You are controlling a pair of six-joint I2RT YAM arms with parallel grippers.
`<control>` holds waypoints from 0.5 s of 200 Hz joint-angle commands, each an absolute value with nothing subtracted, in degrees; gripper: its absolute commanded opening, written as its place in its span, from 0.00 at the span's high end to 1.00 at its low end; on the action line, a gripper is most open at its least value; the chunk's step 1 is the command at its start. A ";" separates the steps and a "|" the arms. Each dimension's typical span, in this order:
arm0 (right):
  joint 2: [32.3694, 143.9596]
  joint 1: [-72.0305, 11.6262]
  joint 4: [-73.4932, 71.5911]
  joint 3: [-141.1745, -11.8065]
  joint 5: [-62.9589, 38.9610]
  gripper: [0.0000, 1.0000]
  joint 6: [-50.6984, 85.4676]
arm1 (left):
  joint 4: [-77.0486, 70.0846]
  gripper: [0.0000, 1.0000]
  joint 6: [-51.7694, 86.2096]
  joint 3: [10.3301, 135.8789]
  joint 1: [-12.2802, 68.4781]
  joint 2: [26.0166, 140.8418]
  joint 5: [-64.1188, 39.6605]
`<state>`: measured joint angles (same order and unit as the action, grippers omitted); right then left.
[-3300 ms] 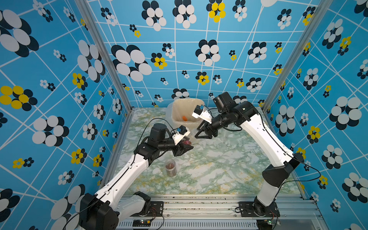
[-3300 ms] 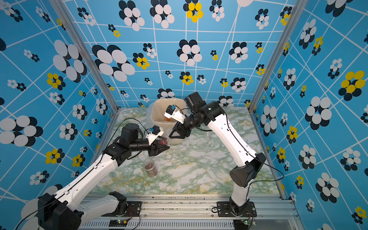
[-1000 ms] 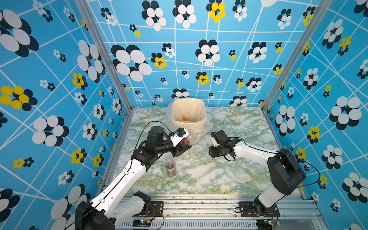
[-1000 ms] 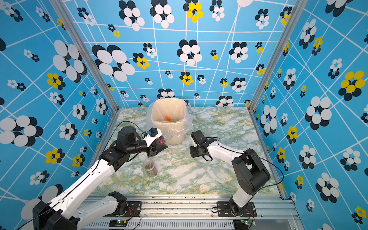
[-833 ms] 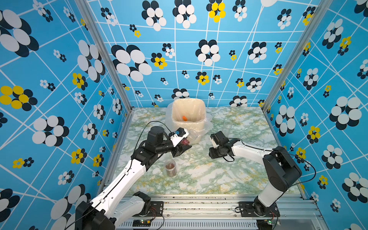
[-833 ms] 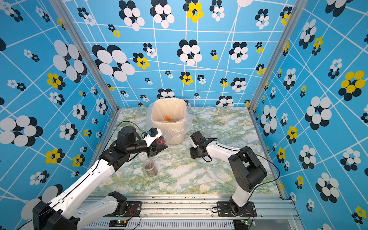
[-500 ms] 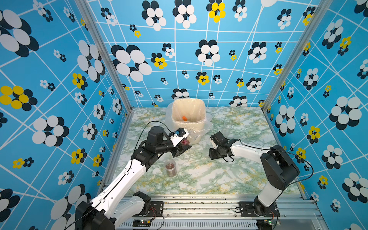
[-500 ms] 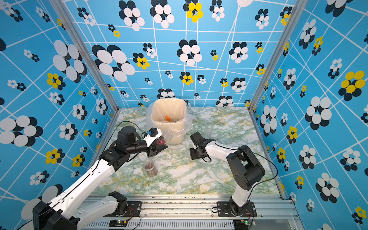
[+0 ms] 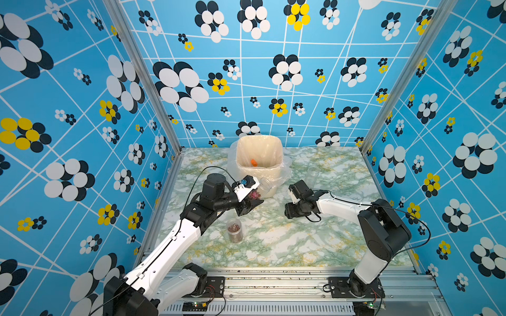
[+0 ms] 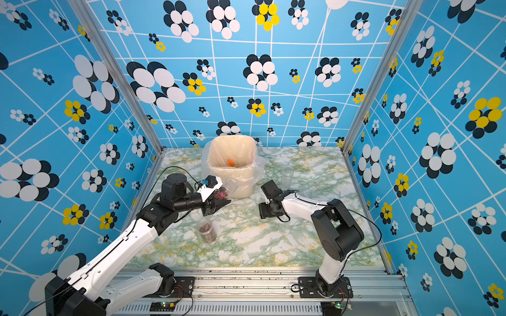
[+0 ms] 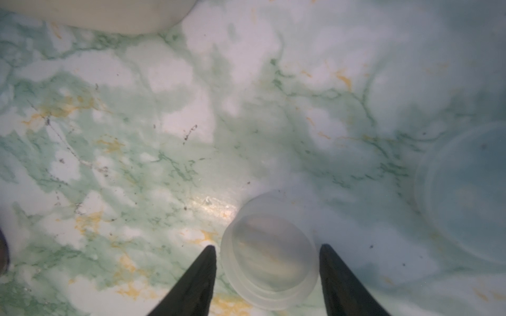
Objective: Empty the moldy dried flower tea in the jars
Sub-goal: Place the lid at the center of the board.
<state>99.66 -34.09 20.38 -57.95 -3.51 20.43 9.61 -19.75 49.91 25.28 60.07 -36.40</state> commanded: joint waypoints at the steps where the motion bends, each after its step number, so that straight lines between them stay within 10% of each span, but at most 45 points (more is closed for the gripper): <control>1: 99.37 -33.82 22.08 -59.68 -3.78 0.36 20.70 | 8.00 1.00 -19.95 49.13 25.66 59.68 -36.91; 100: 96.64 -33.84 25.56 -60.29 2.48 0.33 19.77 | 7.89 1.00 -20.00 49.04 25.68 59.59 -36.83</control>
<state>98.19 -34.09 22.24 -58.72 -1.06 20.21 9.58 -19.75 49.87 25.28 60.07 -36.40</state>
